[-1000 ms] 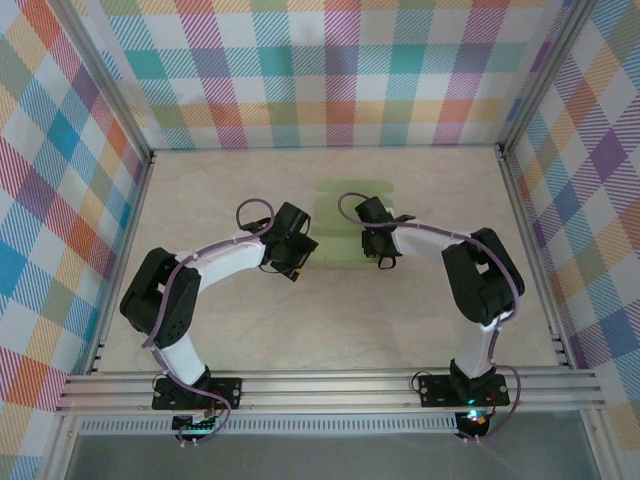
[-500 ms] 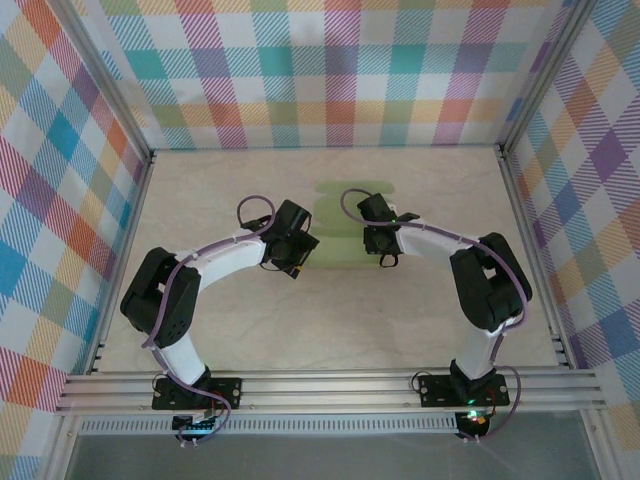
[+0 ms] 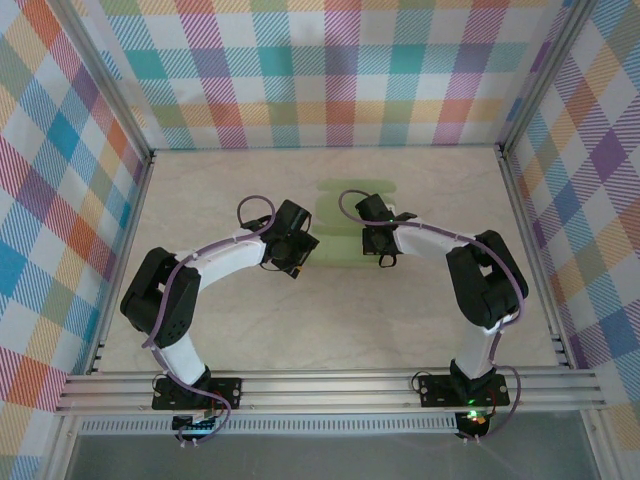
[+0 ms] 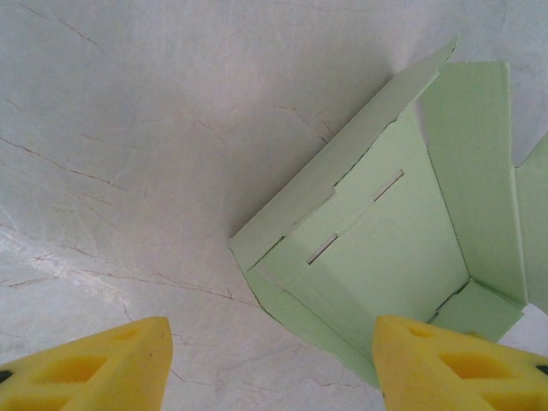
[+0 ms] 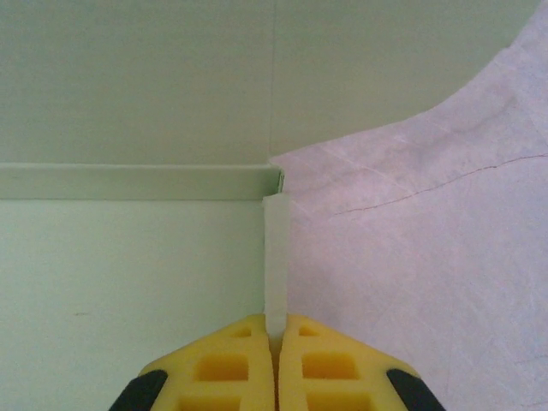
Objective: Fold the paper box
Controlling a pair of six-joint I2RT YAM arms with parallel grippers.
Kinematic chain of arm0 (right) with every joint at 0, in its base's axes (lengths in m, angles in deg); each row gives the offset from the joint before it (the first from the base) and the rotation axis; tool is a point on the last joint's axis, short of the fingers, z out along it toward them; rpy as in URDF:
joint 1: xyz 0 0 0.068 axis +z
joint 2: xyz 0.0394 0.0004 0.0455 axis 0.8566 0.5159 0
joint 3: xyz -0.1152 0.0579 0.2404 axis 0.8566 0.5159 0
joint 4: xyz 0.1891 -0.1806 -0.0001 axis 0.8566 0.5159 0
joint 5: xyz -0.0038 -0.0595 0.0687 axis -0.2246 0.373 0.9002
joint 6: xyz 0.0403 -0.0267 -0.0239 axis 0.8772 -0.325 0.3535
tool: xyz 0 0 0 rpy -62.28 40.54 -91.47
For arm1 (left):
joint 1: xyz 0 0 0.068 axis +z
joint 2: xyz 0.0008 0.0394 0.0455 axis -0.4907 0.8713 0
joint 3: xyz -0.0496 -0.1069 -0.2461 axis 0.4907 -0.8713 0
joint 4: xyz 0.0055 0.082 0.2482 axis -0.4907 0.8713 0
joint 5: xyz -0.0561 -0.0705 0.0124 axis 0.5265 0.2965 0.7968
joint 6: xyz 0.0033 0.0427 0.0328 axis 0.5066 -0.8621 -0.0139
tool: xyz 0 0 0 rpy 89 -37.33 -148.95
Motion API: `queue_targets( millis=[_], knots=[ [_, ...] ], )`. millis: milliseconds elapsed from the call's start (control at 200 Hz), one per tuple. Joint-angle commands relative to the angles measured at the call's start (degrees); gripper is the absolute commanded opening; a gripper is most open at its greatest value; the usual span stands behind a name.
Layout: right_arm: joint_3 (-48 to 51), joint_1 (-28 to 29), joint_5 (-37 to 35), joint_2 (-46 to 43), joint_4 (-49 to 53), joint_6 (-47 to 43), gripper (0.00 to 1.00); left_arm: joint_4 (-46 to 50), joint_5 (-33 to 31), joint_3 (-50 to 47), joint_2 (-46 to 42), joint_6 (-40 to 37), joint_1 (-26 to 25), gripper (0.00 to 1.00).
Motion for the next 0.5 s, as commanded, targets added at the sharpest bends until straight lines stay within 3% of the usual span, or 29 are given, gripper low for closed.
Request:
queue_targets(
  millis=[0, 495],
  knots=[
    [-1.2, 0.5, -1.2, 1.2, 2.1, -0.4, 0.04, 0.8, 0.4, 0.8, 0.6, -0.8, -0.7, 0.63],
    [-1.2, 0.9, -0.9, 1.3, 1.7, -0.2, 0.05, -2.3, 3.7, 3.2, 5.1, 3.5, -1.3, 0.58]
  ],
)
